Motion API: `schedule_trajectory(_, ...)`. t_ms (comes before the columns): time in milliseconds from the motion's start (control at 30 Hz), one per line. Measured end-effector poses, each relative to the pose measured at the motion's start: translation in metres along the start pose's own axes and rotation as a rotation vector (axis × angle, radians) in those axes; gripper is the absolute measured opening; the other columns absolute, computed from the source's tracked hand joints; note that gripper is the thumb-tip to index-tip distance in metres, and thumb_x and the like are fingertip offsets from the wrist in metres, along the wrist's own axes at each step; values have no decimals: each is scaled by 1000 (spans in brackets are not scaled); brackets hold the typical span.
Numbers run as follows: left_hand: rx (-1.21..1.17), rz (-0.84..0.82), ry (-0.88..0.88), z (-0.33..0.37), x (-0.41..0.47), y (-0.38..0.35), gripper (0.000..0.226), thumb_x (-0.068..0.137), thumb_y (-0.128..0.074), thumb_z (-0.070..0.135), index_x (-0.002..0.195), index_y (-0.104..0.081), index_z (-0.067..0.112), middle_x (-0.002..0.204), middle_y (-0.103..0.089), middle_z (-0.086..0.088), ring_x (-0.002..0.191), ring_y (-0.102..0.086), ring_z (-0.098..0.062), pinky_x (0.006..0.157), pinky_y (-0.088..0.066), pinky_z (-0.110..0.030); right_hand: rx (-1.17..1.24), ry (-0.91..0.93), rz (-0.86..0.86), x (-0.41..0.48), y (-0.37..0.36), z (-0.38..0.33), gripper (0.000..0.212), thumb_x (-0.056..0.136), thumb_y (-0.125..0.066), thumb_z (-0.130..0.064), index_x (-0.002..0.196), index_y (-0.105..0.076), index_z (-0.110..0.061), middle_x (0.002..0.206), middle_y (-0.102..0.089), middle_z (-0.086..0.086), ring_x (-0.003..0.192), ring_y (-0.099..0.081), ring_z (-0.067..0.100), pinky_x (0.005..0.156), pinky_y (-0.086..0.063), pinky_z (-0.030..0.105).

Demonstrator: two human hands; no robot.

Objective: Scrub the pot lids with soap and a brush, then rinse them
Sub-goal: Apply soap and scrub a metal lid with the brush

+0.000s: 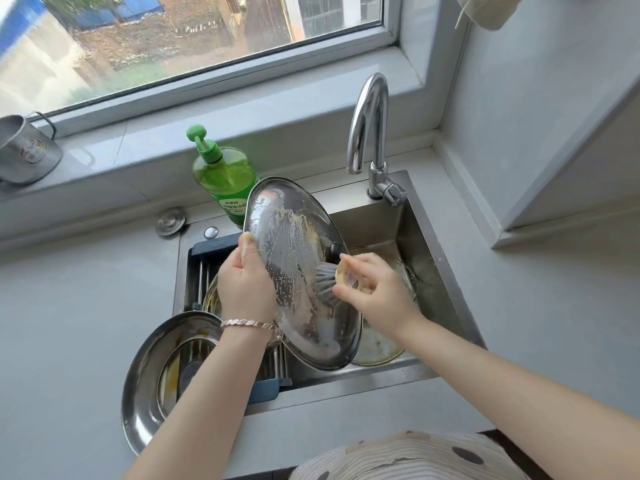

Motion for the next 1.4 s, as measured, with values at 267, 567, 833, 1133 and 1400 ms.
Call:
schedule_trajectory(267, -94, 54, 82, 4, 11, 9, 45, 99, -37, 35, 58, -34, 19, 39, -39, 12, 50, -31, -13, 51, -26, -28, 74, 25, 2, -18, -10, -13, 33, 81, -70, -21, 114, -63, -22, 99, -53, -20, 67, -50, 2, 69, -48, 29)
schedule_trajectory(567, -59, 61, 103, -4, -2, 7, 49, 98, -38, 37, 55, -29, 17, 51, -30, 0, 47, -29, -14, 47, -26, -26, -44, -21, -6, -6, -3, -20, 42, 84, -67, -29, 124, -57, -23, 106, -52, -14, 86, -52, 4, 82, -49, 31)
schedule_trajectory(833, -60, 126, 118, 3, -6, 8, 49, 99, -36, 36, 55, -27, 17, 50, -28, 2, 39, -26, -6, 37, -22, -17, 4, -129, 71, 9, -1, -11, 41, 85, -65, -28, 125, -58, -22, 110, -54, -8, 91, -56, 11, 82, -46, 28)
schedule_trajectory(1133, -105, 142, 195, 2, -5, 7, 51, 99, -37, 37, 52, -28, 19, 31, -29, 9, 33, -27, -7, 35, -20, -17, 17, -175, 63, 13, 6, 6, 33, 83, -68, -25, 115, -63, -17, 106, -57, -3, 99, -55, 15, 84, -40, 24)
schedule_trajectory(1400, -80, 179, 284, -1, 3, 14, 49, 98, -37, 41, 56, -33, 17, 52, -32, 0, 48, -30, -15, 46, -25, -26, -23, 34, -123, -31, -15, -14, 47, 81, -69, -27, 127, -57, -23, 102, -49, -24, 82, -52, -1, 80, -49, 25)
Point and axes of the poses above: each hand's wrist, its own x-axis towards the middle knuckle, its own y-axis out of the back of the hand, z = x × y, the point moved 5 cm from there along x, towards the middle knuckle
